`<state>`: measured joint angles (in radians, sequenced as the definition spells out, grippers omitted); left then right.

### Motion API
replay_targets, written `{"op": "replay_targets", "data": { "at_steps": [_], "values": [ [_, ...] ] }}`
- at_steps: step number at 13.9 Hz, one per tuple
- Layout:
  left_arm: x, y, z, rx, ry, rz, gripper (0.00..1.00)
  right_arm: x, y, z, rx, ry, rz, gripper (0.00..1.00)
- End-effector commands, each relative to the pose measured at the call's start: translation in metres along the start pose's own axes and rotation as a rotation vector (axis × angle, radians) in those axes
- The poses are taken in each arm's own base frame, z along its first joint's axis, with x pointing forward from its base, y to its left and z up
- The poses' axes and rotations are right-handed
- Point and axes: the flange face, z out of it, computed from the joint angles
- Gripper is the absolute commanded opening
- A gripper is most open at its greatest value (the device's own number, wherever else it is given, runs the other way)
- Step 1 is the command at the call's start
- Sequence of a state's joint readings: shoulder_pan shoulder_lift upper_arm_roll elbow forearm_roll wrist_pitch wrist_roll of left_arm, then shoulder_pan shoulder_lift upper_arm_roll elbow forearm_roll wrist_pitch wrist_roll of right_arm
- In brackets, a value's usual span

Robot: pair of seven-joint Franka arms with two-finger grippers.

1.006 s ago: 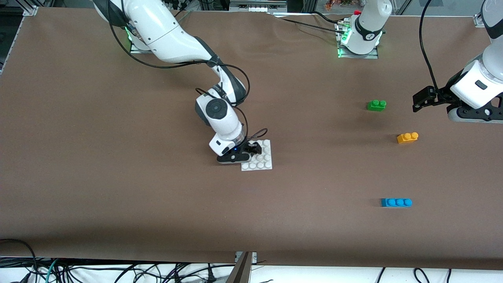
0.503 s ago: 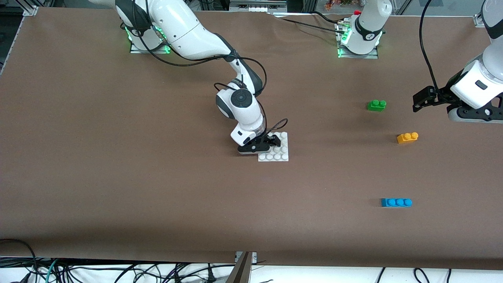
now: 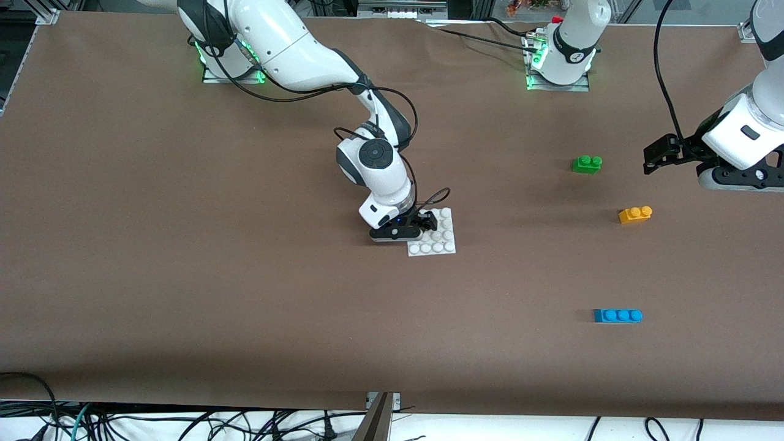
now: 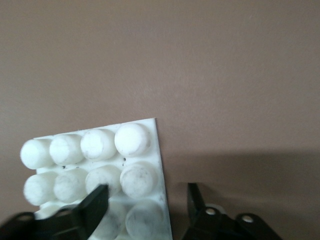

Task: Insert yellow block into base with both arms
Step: 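Release the plate and withdraw the right gripper while the left gripper reaches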

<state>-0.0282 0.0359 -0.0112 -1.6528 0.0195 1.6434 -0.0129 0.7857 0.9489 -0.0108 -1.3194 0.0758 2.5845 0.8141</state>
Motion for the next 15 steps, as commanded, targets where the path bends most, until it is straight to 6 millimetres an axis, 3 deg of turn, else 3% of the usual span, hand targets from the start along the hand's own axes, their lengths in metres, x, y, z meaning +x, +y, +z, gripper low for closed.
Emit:
{"op": "replay_targets", "data": {
  "at_steps": [1,3,5,7,10,14,15],
  "values": [
    [0.002,-0.003,-0.006,-0.028,-0.007,0.015,1.00,0.024,-0.007,-0.052,0.046,-0.023,0.074,0.97],
    [0.002,-0.003,-0.006,-0.028,-0.008,0.015,1.00,0.039,-0.009,-0.099,0.032,-0.042,0.080,0.98],
    [0.003,-0.003,-0.003,-0.028,-0.021,0.013,1.00,0.070,0.017,-0.145,-0.005,-0.051,0.100,0.99],
    [0.002,0.000,0.008,-0.028,-0.068,0.020,1.00,0.107,0.067,-0.204,-0.045,-0.076,0.077,0.99],
    [0.011,-0.007,0.041,-0.015,-0.134,0.015,1.00,0.135,0.138,-0.292,-0.090,-0.121,0.050,0.99],
    [0.025,-0.062,0.105,-0.009,-0.153,-0.050,1.00,0.144,0.236,-0.377,-0.132,-0.199,-0.025,0.99],
    [0.030,-0.078,0.136,0.012,-0.140,-0.048,1.00,0.145,0.257,-0.394,-0.139,-0.192,-0.029,0.99]
  ]
}}
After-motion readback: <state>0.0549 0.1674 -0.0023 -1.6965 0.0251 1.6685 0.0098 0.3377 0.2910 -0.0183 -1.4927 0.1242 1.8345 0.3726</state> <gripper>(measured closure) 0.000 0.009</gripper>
